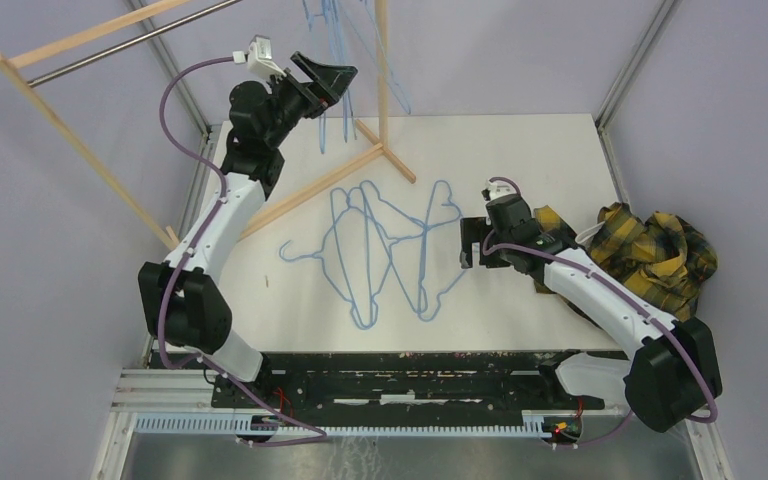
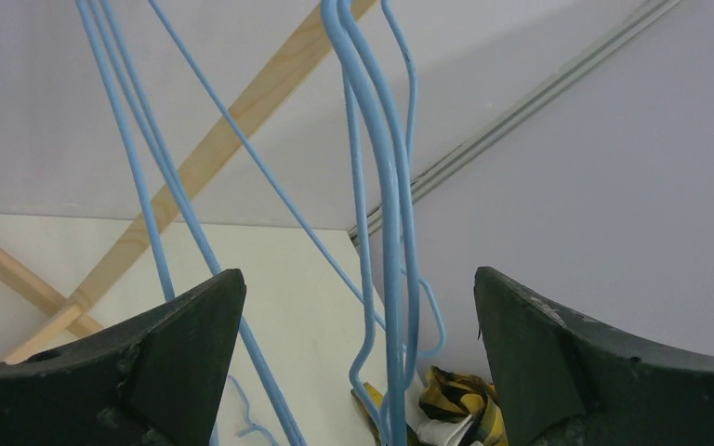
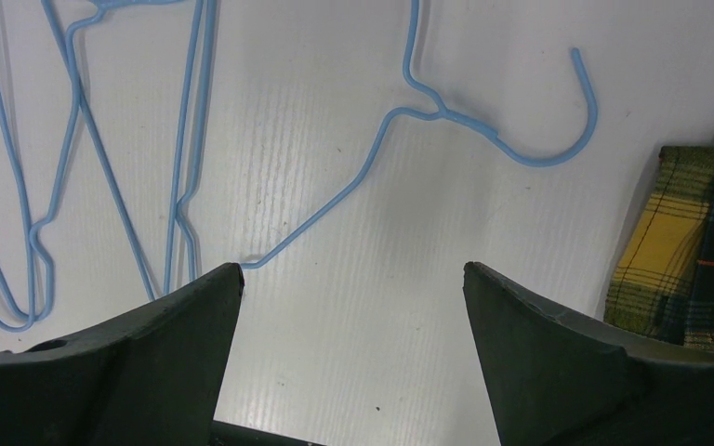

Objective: Organize the hangers

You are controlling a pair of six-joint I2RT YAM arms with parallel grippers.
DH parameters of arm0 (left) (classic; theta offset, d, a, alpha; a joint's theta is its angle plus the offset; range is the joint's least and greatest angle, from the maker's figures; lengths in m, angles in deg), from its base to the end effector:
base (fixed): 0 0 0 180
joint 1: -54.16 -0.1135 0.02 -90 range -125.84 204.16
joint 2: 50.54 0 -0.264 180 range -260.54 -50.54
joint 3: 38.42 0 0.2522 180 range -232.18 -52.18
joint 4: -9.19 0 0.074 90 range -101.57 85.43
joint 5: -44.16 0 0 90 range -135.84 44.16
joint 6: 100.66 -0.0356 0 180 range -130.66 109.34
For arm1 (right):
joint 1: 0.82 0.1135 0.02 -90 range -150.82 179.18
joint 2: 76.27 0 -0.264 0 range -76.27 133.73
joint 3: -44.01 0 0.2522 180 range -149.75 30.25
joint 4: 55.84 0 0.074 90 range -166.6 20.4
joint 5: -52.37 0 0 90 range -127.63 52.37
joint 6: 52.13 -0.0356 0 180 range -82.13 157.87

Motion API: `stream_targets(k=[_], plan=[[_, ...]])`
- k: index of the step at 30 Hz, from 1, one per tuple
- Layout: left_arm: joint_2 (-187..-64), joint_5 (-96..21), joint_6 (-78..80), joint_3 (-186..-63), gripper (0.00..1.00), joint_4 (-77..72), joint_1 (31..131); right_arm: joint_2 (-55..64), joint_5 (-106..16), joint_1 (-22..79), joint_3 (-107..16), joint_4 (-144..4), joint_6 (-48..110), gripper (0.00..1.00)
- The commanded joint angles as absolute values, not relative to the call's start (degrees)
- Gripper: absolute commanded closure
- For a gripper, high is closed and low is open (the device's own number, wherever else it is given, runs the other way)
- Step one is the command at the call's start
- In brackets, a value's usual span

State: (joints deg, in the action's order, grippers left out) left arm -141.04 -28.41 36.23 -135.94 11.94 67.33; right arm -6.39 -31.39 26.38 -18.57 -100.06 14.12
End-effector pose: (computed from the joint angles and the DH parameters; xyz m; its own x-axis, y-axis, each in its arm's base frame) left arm 0.3666 -0.0967 0.4266 -0.2556 -0.6555 -0.7106 0.4656 0.5607 -0.6847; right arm 0.2218 0.1096 0.2437 -0.7961 0.0410 -0.6038 -0.0804 0.9817 0.1727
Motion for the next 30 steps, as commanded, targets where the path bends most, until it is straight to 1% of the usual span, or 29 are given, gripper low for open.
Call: stream_targets(k=[1, 5, 16, 21, 24, 27, 30], plan=[[-141.1, -31.6, 31.6, -138.9, 0.01, 10.7, 66.4, -9.0, -31.0, 26.2, -18.4, -99.1, 13.7, 0.03], [-137.7, -36.2, 28.0, -136.6, 0.01, 8.4, 65.5, -9.3, -30.8, 26.2, -18.0, -99.5, 13.8, 0.03], [-130.4, -36.0, 25.9, -132.1, 0.01, 8.0, 59.5, -8.6, -32.4, 26.1, -16.2, -98.6, 12.9, 0.04], [-126.9, -38.7, 22.4, -130.5, 0.01, -0.8, 59.4, -7.1, -31.4, 26.1, -15.9, -98.0, 13.9, 0.03], [-121.5, -41.1, 20.5, -124.7, 0.01, -6.4, 59.4, -2.6, -30.5, 26.0, -17.6, -97.8, 14.2, 0.05], [-114.6, -43.2, 19.2, -116.9, 0.01, -9.5, 59.5, 1.9, -32.1, 26.0, -19.3, -95.8, 13.6, 0.10], [-108.7, -43.0, 18.3, -111.6, 0.00, -12.4, 59.4, 4.9, -30.3, 25.7, -20.6, -93.2, 13.1, 0.14]])
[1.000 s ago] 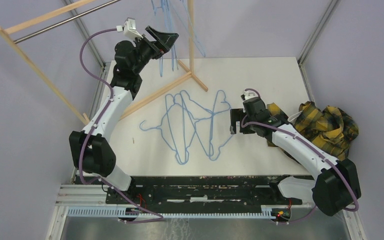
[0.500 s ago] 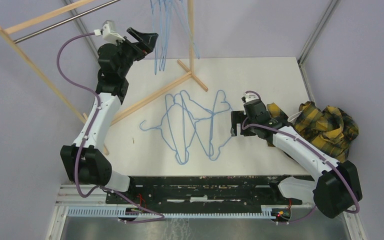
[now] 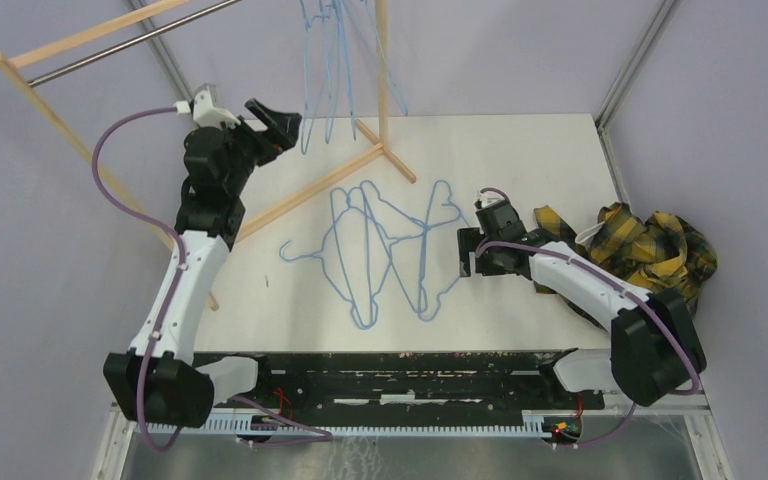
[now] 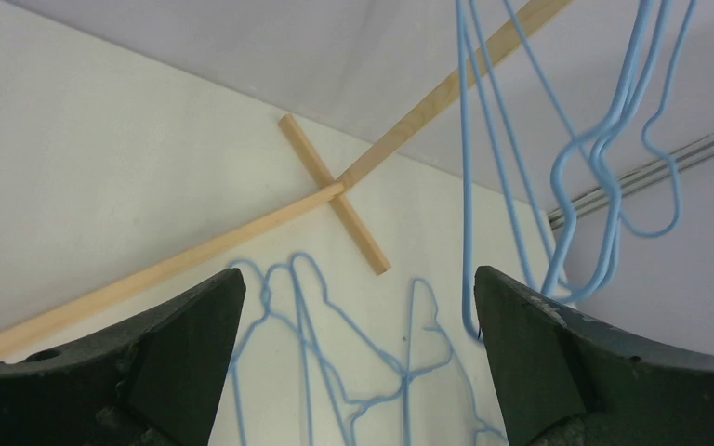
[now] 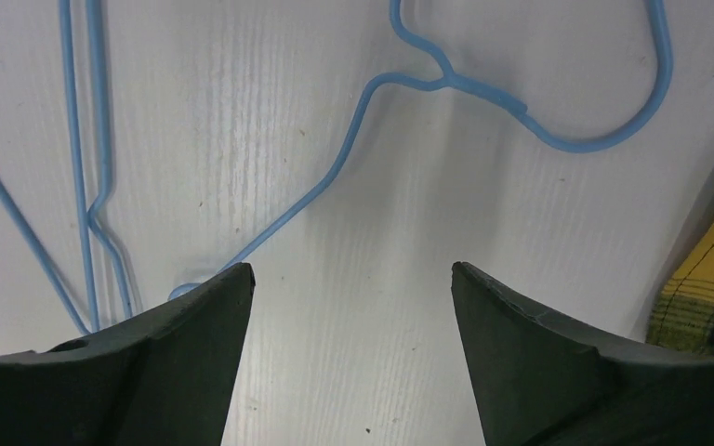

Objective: Organize the hangers

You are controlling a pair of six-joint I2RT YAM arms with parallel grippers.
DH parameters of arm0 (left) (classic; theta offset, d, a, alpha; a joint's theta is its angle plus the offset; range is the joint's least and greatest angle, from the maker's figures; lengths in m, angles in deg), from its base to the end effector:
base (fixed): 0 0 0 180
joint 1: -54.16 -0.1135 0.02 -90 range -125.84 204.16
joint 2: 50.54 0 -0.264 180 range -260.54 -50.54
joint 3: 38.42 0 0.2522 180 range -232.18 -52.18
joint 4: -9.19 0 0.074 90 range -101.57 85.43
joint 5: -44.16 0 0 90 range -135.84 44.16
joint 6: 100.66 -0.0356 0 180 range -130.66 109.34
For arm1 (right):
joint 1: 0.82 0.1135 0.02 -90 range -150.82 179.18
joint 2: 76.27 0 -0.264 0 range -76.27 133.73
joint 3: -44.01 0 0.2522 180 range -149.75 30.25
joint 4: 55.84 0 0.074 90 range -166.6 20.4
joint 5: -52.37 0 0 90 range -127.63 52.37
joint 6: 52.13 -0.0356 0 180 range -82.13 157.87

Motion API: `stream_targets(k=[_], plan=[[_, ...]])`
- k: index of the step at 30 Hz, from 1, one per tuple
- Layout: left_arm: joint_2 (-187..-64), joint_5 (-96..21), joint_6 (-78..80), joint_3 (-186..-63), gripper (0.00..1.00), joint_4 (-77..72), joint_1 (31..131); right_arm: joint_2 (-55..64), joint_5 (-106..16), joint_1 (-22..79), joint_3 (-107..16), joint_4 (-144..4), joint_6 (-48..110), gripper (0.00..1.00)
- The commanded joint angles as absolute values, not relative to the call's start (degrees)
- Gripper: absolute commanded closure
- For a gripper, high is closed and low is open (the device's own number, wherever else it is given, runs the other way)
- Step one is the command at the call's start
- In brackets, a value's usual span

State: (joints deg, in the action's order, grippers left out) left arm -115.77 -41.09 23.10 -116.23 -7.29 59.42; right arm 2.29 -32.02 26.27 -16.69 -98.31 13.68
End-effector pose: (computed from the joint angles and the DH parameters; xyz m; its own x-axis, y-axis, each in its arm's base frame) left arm 0.2634 -0.0272 0.4007 -0.1528 -0.5421 -0.8263 0.1067 0.8222 -0.5591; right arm 0.2347 0.1161 0.1998 -0.8737 0.0112 -0.4863 -0.0571 0.9905 0.1254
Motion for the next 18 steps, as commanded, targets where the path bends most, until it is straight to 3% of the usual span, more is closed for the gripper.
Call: stream_targets(k=[1, 4, 6, 8, 18], plan=[[-107.4, -42.2, 17.9, -110.2, 0.00, -13.4, 59.5, 5.9, -28.7, 25.3, -21.1, -92.6, 12.9, 0.15], [-104.4, -40.7, 17.3, -106.5, 0.02, -15.7, 59.8, 8.8, -29.4, 22.9, -22.1, -90.0, 11.4, 0.31], [-102.6, -40.3, 17.2, -104.0, 0.04, -16.3, 60.2, 10.9, -31.9, 21.1, -22.3, -87.9, 9.3, 0.48], [-101.2, -40.6, 17.1, -101.4, 0.05, -16.6, 60.6, 12.8, -34.5, 20.3, -22.4, -86.0, 7.3, 0.60], [-99.4, -43.1, 17.1, -93.2, 0.06, -15.8, 65.5, 18.8, -38.0, 20.1, -22.4, -82.0, 1.7, 0.60]])
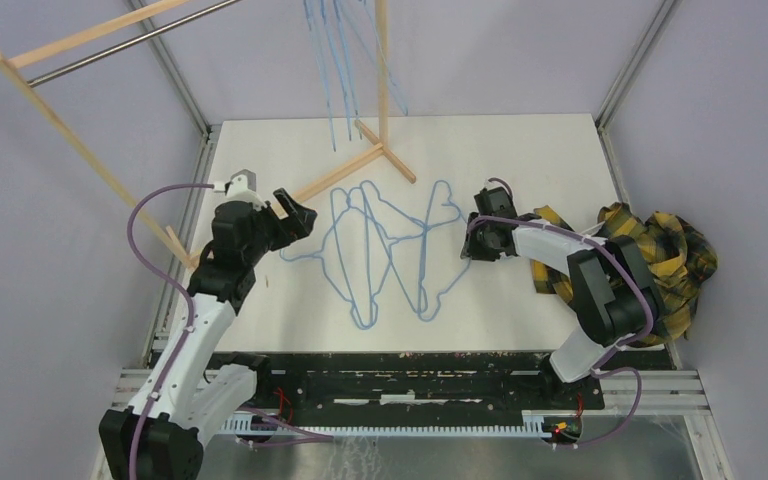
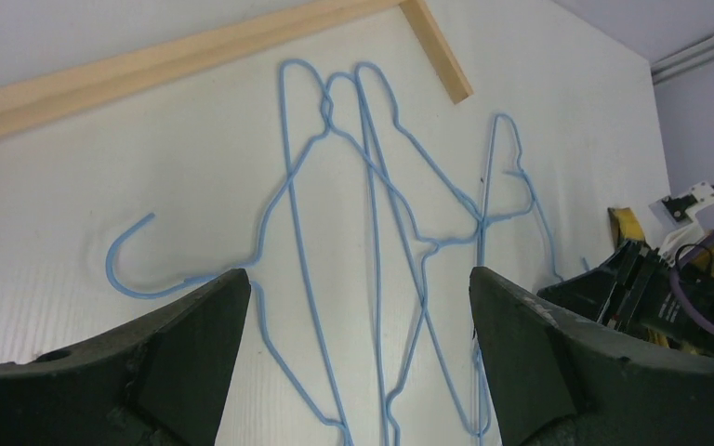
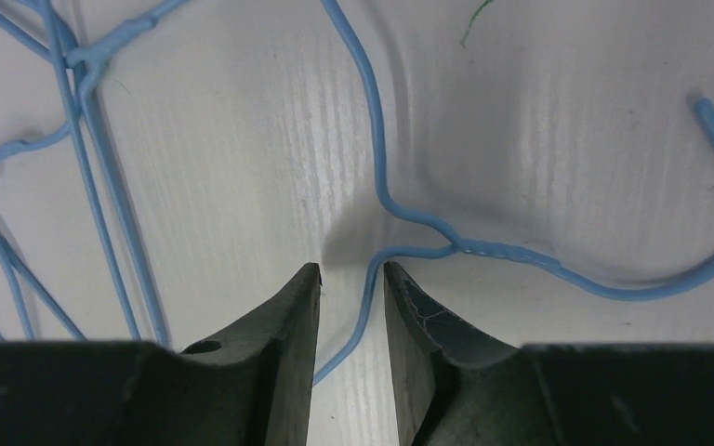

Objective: Organize the hangers

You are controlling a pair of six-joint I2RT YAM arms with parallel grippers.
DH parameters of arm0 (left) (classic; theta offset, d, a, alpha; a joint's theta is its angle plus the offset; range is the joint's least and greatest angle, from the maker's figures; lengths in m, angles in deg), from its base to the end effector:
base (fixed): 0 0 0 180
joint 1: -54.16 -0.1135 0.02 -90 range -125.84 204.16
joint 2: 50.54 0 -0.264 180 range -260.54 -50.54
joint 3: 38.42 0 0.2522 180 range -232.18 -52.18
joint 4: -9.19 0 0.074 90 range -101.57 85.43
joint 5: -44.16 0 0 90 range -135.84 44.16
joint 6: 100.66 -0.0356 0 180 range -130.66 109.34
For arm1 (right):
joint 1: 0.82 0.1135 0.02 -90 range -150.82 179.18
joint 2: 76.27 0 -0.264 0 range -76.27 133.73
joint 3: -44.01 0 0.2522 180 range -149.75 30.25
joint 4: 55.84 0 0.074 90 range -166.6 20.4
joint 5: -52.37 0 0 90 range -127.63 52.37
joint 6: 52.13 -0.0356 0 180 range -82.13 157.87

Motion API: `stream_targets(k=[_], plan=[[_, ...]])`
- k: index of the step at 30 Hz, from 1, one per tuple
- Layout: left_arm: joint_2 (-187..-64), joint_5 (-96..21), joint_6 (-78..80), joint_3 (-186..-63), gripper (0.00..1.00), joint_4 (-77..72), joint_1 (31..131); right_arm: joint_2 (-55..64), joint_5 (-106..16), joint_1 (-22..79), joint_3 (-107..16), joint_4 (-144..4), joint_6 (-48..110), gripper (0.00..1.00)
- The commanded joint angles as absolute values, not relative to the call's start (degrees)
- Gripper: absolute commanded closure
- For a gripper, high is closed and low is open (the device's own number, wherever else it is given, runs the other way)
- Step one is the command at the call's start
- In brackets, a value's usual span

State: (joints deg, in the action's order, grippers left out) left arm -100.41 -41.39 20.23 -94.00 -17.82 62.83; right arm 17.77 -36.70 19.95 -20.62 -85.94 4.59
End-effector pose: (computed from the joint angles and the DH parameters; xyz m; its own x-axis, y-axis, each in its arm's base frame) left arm 0.2001 -0.0333 0.3007 -0.4220 -0.4534 -0.7851 0.0059 0.8646 -0.5025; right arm 0.2937 0.1108 0.1586 -0.8639 0.2591 -0.4319 0.1521 0.9517 0.2667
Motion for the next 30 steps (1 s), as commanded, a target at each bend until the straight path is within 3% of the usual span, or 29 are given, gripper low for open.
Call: stream_targets(k=[1, 5, 6, 8, 10, 18, 30], plan=[[-99.8, -44.2, 16.7, -93.3, 0.06, -15.8, 66.9, 19.4, -37.9, 20.1, -22.5, -81.8, 1.5, 0.60], [-102.4, -50.1, 14.6, -93.9, 0.07, -16.4, 75.2, 20.9, -36.4, 20.1, -22.6, -81.9, 1.6, 0.63], [-102.9, -51.2, 14.3, -93.9, 0.07, -16.3, 77.1, 21.1, -35.9, 20.1, -22.4, -82.0, 2.0, 0.67], [-103.4, -52.5, 13.9, -93.3, 0.07, -15.5, 81.0, 21.2, -34.5, 20.1, -22.0, -82.1, 2.6, 0.89], [-103.6, -53.1, 13.8, -91.9, 0.07, -14.2, 84.1, 21.2, -33.3, 20.1, -21.4, -82.1, 3.3, 0.99], [-105.7, -54.6, 15.2, -87.4, 0.08, -6.2, 94.7, 16.7, -35.1, 20.2, -17.5, -79.2, 2.5, 0.99], [-124.2, -65.8, 14.7, -96.6, 0.08, 0.9, 111.9, 3.1, -37.6, 23.5, -18.9, -84.8, 1.1, 0.99]])
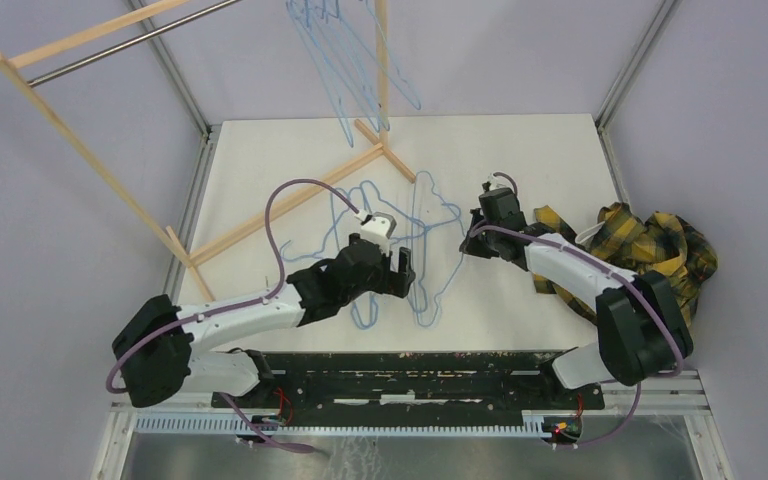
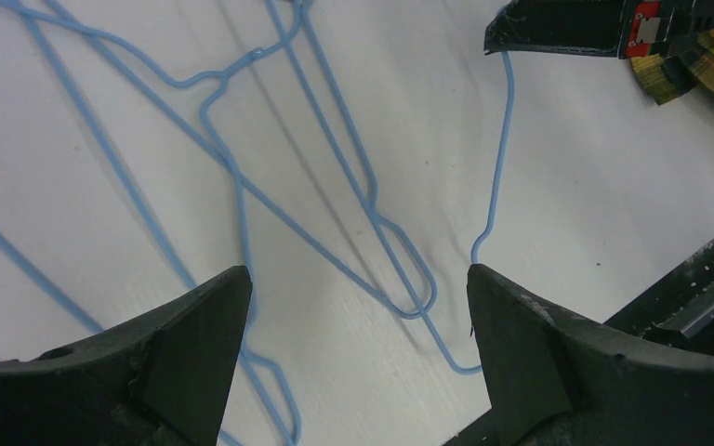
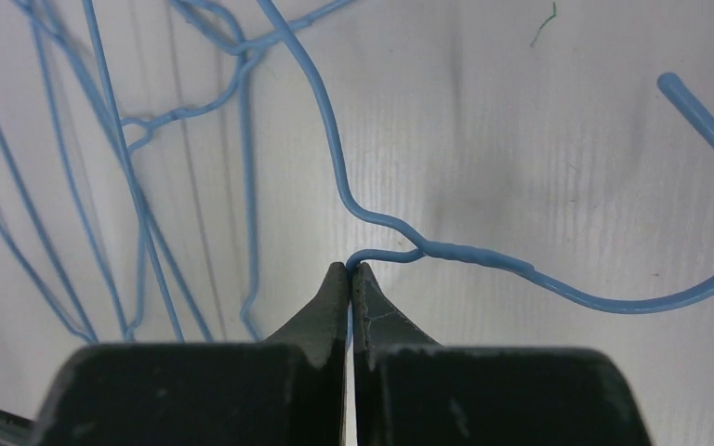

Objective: Organize the hangers

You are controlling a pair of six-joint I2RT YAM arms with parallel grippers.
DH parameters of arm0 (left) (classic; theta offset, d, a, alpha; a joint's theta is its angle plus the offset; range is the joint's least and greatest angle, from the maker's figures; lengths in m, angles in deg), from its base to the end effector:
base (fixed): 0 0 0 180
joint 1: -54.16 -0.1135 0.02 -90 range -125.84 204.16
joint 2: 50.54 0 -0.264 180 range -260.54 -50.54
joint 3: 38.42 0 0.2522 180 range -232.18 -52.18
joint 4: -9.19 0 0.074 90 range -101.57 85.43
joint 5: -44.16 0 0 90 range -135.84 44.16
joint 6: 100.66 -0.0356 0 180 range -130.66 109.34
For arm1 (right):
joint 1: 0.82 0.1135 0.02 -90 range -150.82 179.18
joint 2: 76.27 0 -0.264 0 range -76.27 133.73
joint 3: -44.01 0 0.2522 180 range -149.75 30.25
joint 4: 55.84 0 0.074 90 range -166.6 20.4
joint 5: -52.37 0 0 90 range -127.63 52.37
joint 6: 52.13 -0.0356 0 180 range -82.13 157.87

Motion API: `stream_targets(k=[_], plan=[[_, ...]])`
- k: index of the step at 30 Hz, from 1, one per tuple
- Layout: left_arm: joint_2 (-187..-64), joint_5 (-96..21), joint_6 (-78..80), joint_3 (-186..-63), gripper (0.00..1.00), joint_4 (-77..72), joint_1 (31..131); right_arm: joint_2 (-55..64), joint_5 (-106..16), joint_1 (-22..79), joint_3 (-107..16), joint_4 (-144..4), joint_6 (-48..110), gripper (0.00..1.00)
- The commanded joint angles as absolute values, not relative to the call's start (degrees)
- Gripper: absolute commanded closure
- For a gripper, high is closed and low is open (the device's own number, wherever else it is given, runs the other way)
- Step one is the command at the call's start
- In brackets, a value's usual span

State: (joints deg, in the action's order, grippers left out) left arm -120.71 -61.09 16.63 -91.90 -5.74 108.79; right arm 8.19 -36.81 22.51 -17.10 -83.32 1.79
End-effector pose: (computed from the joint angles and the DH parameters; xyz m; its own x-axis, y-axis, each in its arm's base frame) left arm 0.1606 -0.2101 0.2326 -0.5710 0.0401 -0.8200 0.4448 0.8546 -0.2679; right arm 0.2713 0.1165 0.1913 -0.8037 0.2947 -0.5170 0.1059 0.9257 0.3630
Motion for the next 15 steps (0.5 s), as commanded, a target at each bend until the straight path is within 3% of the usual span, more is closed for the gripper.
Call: stream_targets(k=[1, 15], plan=[[-125.5, -66.2, 14.6, -97.8, 0.08, 1.4, 112.7, 2.3, -37.6, 23.7, -19.2, -85.2, 1.1, 0.99], [-140.7, -66.9, 14.0, -106.1, 0.08, 4.7, 118.7, -3.4, -39.7, 25.3, -21.1, -89.3, 1.2, 0.99]])
